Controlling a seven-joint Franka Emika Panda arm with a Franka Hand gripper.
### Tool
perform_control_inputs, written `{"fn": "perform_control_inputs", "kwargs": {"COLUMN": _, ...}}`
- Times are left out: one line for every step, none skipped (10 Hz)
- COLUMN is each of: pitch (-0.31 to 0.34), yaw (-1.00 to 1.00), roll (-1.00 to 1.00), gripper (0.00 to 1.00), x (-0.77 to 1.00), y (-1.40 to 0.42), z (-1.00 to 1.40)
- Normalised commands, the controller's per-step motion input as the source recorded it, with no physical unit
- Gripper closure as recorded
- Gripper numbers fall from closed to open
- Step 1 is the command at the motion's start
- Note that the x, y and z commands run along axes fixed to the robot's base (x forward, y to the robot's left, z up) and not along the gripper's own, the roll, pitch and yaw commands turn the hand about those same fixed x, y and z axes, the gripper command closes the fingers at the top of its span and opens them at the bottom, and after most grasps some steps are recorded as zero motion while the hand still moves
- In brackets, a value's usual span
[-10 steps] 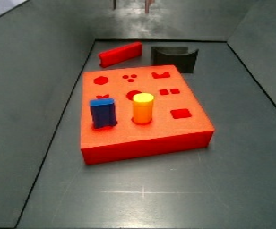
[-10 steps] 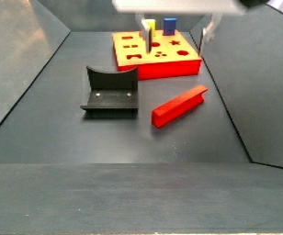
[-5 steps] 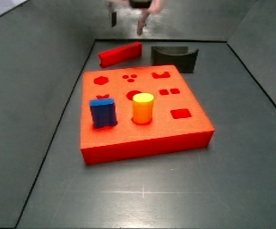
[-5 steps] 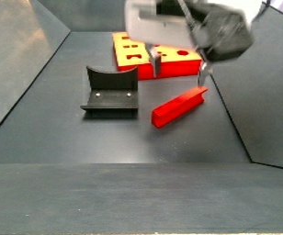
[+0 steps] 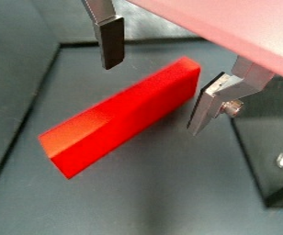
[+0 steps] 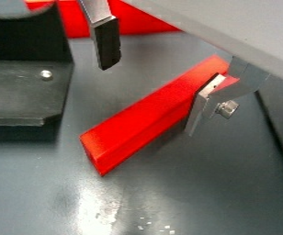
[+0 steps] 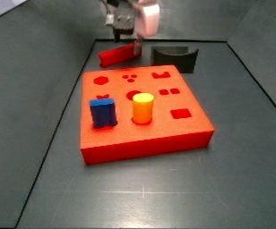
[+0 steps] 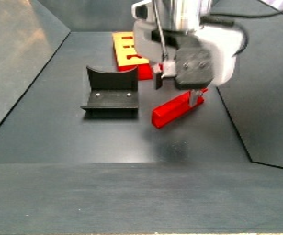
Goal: Pick up the arch object. Move up. Place the arch object on the fixture. Regrasp the arch object. Move to above the board. Insert the arch object.
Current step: Pick up the arch object.
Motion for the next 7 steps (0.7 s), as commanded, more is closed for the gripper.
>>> {"fn": "perform_control_inputs", "kwargs": {"pitch": -0.137, "yaw": -0.49, "roll": -0.35, "gripper": 0.0, "x": -0.02, "y": 0.0, "z": -0.37}}
{"fn": "perform_control_inputs", "kwargs": {"pitch": -0.134, "yaw": -0.34, "roll": -0.41, "gripper": 0.0, "x": -0.01, "y": 0.05, "z": -0.28}}
{"fn": "perform_control_inputs", "kwargs": {"pitch": -0.147, "yaw": -0.17, "roll": -0.38, "gripper": 0.0, "x": -0.03, "y": 0.09, "z": -0.35}}
{"fn": "perform_control_inputs", "kwargs": {"pitch": -0.226, "yaw": 0.0, "roll": -0.27, "gripper": 0.0, "x": -0.12, "y": 0.05, "z": -0.29}}
{"fn": "perform_control_inputs", "kwargs": {"pitch": -0.17, "yaw": 0.0, "roll": -0.09, "gripper": 0.0, "x": -0.05, "y": 0.03, "z": -0.11}}
{"fn": "perform_control_inputs", "kwargs": {"pitch": -0.431, "yaw": 0.0, "roll": -0.05, "gripper": 0.0, "x": -0.23, "y": 0.0, "z": -0.33}}
{"fn": "perform_control_inputs", "kwargs": {"pitch": -0.289, "yaw": 0.0, "roll": -0.1, "gripper": 0.0, "x": -0.14, "y": 0.04, "z": -0.19}}
